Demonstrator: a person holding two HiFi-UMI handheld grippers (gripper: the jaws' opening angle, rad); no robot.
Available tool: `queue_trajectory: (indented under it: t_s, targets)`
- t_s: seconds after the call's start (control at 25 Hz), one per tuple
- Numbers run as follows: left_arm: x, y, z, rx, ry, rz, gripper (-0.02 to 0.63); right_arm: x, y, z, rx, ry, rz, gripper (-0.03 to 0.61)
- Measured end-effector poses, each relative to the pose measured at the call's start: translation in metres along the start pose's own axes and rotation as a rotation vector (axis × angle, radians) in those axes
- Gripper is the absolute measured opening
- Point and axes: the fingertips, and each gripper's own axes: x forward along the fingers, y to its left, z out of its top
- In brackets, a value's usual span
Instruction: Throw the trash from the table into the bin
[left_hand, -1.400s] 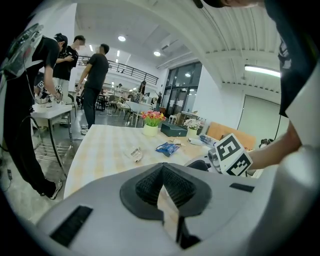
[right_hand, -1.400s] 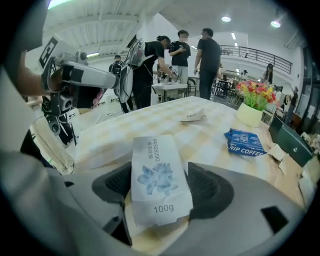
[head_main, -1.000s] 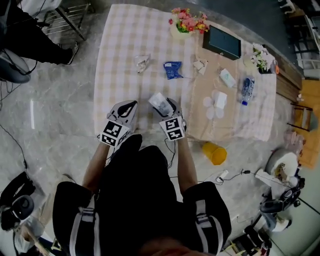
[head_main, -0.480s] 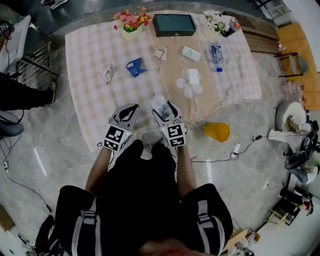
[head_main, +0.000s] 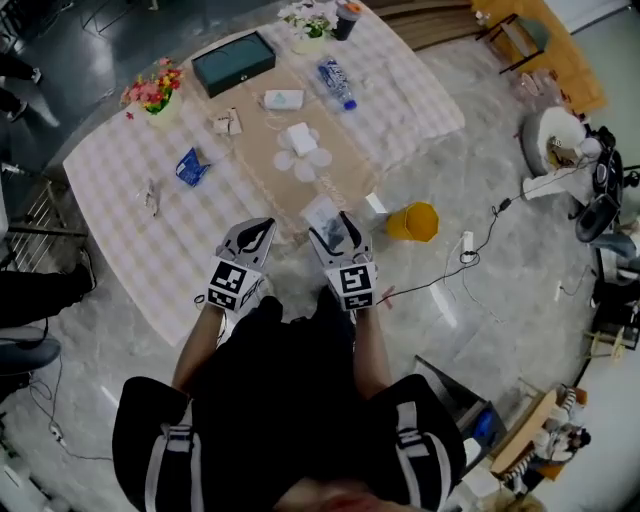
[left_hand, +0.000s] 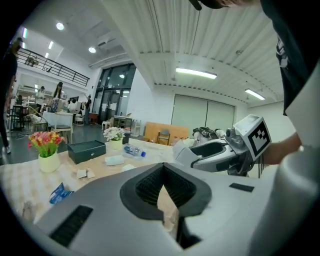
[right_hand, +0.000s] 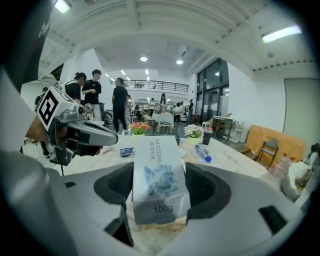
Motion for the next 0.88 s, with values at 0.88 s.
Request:
queue_trajectory:
  t_s: [0.88]
  targets:
    - [0.264,-0.245,0.046,0.174,0.054,-0.372,0.003,-0.194,-0.302,-0.127,0.179,0.018,-0.442,0.316]
